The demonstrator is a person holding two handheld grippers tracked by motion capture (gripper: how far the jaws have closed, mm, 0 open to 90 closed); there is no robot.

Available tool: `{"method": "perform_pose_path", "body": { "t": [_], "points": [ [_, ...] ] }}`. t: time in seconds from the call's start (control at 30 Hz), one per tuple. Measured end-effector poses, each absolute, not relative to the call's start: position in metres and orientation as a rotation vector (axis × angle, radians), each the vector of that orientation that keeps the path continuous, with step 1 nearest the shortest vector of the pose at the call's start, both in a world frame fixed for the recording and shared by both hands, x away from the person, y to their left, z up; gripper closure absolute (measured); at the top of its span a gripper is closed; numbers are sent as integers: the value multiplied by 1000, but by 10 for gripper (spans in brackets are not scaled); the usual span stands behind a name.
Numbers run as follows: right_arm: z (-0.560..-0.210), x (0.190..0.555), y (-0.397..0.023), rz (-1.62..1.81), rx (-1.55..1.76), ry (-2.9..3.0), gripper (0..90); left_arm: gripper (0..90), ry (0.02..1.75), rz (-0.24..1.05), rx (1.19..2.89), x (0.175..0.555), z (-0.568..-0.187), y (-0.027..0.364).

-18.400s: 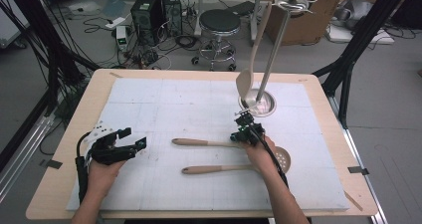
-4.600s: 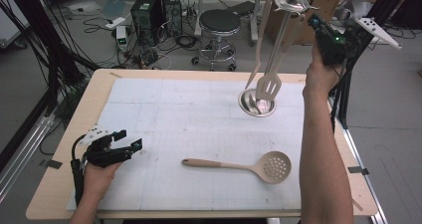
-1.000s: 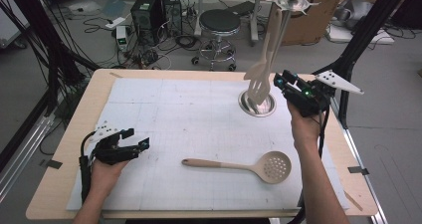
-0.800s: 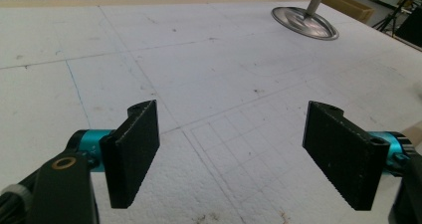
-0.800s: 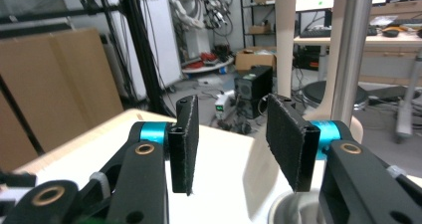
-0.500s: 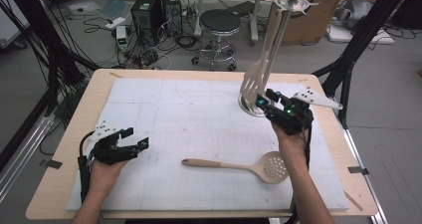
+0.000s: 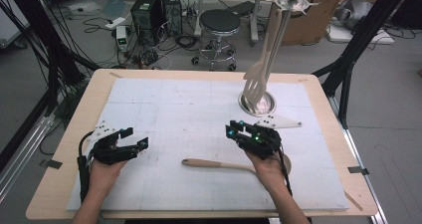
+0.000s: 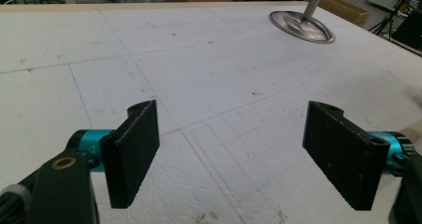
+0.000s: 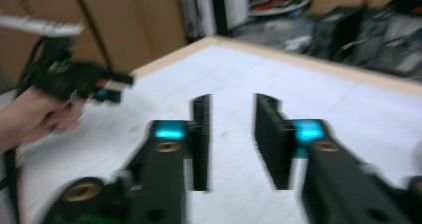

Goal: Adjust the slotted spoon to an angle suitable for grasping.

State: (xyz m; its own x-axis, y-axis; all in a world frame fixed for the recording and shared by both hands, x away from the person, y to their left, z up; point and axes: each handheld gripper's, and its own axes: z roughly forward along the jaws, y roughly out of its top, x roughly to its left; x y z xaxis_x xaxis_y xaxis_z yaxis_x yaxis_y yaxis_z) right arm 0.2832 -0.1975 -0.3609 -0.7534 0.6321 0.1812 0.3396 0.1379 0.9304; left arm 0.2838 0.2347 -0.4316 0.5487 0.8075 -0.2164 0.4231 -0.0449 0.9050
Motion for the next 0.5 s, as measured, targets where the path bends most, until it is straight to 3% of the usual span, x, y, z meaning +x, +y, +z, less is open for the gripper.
{"method": "perform_pose_path", "body": {
  "t": [0.1, 0.23, 0.3, 0.5],
  "points": [
    [-372, 278, -189, 1629, 919, 2246, 830, 230, 1048, 427, 1671, 284, -432, 235],
    [-392, 269, -178, 1609, 875, 2355, 841, 230, 1046, 428, 1668, 284, -431, 235],
    [-406, 266, -173, 1577, 887, 2401, 892, 230, 1047, 426, 1666, 284, -432, 235],
    [-433, 261, -153, 1494, 887, 2582, 898, 230, 1031, 424, 1678, 287, -431, 229]
  ]
}}
